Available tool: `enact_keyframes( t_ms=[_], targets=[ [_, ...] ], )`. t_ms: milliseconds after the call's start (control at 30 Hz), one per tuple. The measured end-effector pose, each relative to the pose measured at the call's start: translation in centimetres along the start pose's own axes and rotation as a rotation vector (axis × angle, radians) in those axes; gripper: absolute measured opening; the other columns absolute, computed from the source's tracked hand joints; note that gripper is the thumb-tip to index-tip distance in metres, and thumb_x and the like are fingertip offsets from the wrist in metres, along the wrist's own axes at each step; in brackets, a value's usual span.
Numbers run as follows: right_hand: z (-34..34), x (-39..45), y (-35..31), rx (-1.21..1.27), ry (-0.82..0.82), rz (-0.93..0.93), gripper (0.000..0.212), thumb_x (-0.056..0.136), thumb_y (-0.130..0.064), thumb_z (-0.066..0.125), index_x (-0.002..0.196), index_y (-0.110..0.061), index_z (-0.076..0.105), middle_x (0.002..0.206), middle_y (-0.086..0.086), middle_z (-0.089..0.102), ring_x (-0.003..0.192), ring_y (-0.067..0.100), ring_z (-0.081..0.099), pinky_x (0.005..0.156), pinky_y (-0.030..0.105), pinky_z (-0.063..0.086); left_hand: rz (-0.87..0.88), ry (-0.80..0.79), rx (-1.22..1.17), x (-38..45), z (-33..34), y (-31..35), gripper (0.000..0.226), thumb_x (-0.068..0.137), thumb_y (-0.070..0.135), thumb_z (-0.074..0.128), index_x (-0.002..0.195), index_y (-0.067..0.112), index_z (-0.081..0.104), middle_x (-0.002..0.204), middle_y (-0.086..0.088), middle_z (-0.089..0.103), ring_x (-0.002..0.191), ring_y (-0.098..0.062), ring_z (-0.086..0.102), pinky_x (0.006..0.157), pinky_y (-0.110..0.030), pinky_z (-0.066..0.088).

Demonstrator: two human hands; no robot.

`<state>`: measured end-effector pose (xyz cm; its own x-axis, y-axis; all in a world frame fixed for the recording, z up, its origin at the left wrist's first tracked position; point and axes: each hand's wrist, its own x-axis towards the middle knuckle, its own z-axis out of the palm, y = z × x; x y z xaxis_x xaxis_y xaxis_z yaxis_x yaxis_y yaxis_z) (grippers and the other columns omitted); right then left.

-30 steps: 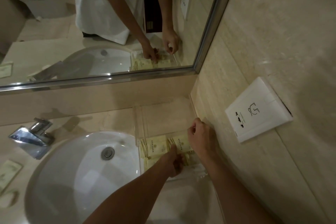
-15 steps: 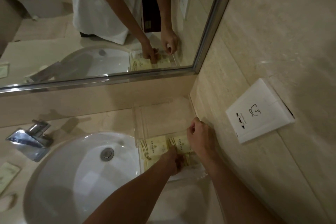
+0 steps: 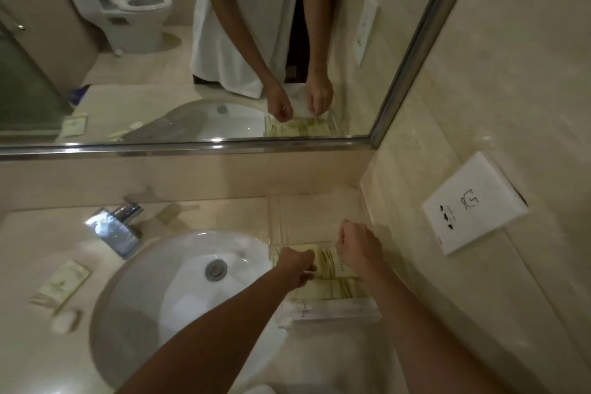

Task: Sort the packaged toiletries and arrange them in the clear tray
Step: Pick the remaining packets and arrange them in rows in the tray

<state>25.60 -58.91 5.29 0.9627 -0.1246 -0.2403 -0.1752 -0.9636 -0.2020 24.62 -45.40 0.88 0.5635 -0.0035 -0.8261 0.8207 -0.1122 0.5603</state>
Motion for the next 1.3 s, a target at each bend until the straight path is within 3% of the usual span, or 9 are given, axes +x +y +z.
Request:
enact_keyframes(
  t_ms=[167, 267, 367, 467, 567, 700, 900, 1133, 1300],
  targets=[
    [-0.1, -1.1, -4.0, -0.047, -0.041, -0.105, 0.014, 0.092, -0.008, 0.046, 0.089, -0.014, 0.059, 0.086, 0.005, 0.060, 0.075, 0.024, 0.059, 0.062, 0.031, 0.046, 0.267, 0.203, 0.387, -1.5, -6.6, 0.3, 0.021, 0.085, 0.021, 0.061, 0.070, 0.005, 0.063, 0.077, -0.014, 0.073, 0.050, -0.019, 0.062, 0.051, -0.024, 0.050],
    [0.1, -2.0, -6.6, -0.060, -0.039, -0.193, 0.015, 0.095, -0.011, 0.043, 0.088, -0.014, 0.056, 0.088, 0.007, 0.060, 0.078, 0.025, 0.060, 0.063, 0.030, 0.041, 0.330, 0.298, 0.500, -2.5, -10.8, -0.4, 0.018, 0.079, 0.021, 0.059, 0.079, 0.002, 0.062, 0.072, -0.014, 0.069, 0.060, -0.025, 0.065, 0.059, -0.028, 0.052],
    [0.9, -3.1, -9.8, -0.068, -0.061, -0.276, 0.019, 0.095, -0.015, 0.042, 0.099, -0.012, 0.060, 0.101, 0.010, 0.064, 0.090, 0.029, 0.063, 0.066, 0.030, 0.039, 0.337, 0.367, 0.567, -3.3, -15.3, -2.2, 0.030, 0.077, 0.027, 0.059, 0.094, 0.003, 0.061, 0.094, -0.015, 0.067, 0.084, -0.030, 0.066, 0.069, -0.033, 0.051],
    [1.7, -4.6, -13.7, -0.083, -0.097, -0.355, 0.019, 0.093, -0.017, 0.045, 0.102, -0.013, 0.062, 0.106, 0.011, 0.064, 0.094, 0.031, 0.063, 0.069, 0.031, 0.040, 0.313, 0.418, 0.617, -4.3, -19.9, -4.5, 0.032, 0.079, 0.028, 0.061, 0.102, 0.006, 0.060, 0.101, -0.012, 0.065, 0.094, -0.027, 0.064, 0.078, -0.034, 0.053],
    [2.7, -6.4, -18.2, -0.058, -0.152, -0.445, 0.018, 0.092, -0.019, 0.046, 0.098, -0.015, 0.063, 0.103, 0.010, 0.065, 0.093, 0.030, 0.063, 0.070, 0.031, 0.042, 0.295, 0.475, 0.647, -5.6, -24.6, -7.1, 0.020, 0.078, 0.025, 0.057, 0.090, 0.009, 0.060, 0.095, -0.011, 0.067, 0.086, -0.024, 0.063, 0.072, -0.032, 0.050],
    [4.5, -8.4, -23.6, -0.022, -0.251, -0.554, 0.016, 0.091, -0.017, 0.048, 0.090, -0.015, 0.064, 0.096, 0.008, 0.066, 0.083, 0.024, 0.062, 0.067, 0.030, 0.043, 0.257, 0.521, 0.609, -7.2, -30.1, -10.5, 0.027, 0.078, 0.025, 0.056, 0.097, 0.007, 0.063, 0.096, -0.007, 0.064, 0.088, -0.025, 0.062, 0.070, -0.029, 0.046],
    [7.5, -11.7, -32.2, -0.033, -0.294, -0.700, 0.019, 0.094, -0.020, 0.046, 0.092, -0.015, 0.064, 0.093, 0.006, 0.065, 0.077, 0.018, 0.056, 0.066, 0.027, 0.039, 0.074, 0.647, 0.554, -8.9, -38.5, -15.9, 0.043, 0.085, 0.035, 0.056, 0.118, 0.009, 0.053, 0.123, -0.013, 0.055, 0.115, -0.032, 0.056, 0.093, -0.039, 0.046],
    [11.8, -14.0, -40.2, -0.169, -0.301, -0.795, 0.015, 0.093, -0.021, 0.048, 0.100, -0.015, 0.060, 0.102, 0.009, 0.064, 0.091, 0.026, 0.061, 0.073, 0.032, 0.043, 0.013, 0.682, 0.553, -9.2, -47.5, -21.3, 0.038, 0.081, 0.031, 0.057, 0.114, 0.012, 0.054, 0.115, -0.009, 0.060, 0.106, -0.029, 0.060, 0.084, -0.036, 0.049],
    [15.1, -14.7, -44.7, -0.249, -0.297, -0.810, 0.021, 0.093, -0.020, 0.047, 0.107, -0.013, 0.061, 0.111, 0.010, 0.064, 0.100, 0.028, 0.062, 0.083, 0.036, 0.047, 0.048, 0.700, 0.689, -8.1, -51.8, -24.6, 0.036, 0.086, 0.026, 0.053, 0.120, 0.014, 0.047, 0.127, -0.008, 0.048, 0.120, -0.028, 0.045, 0.093, -0.042, 0.045]
  ],
)
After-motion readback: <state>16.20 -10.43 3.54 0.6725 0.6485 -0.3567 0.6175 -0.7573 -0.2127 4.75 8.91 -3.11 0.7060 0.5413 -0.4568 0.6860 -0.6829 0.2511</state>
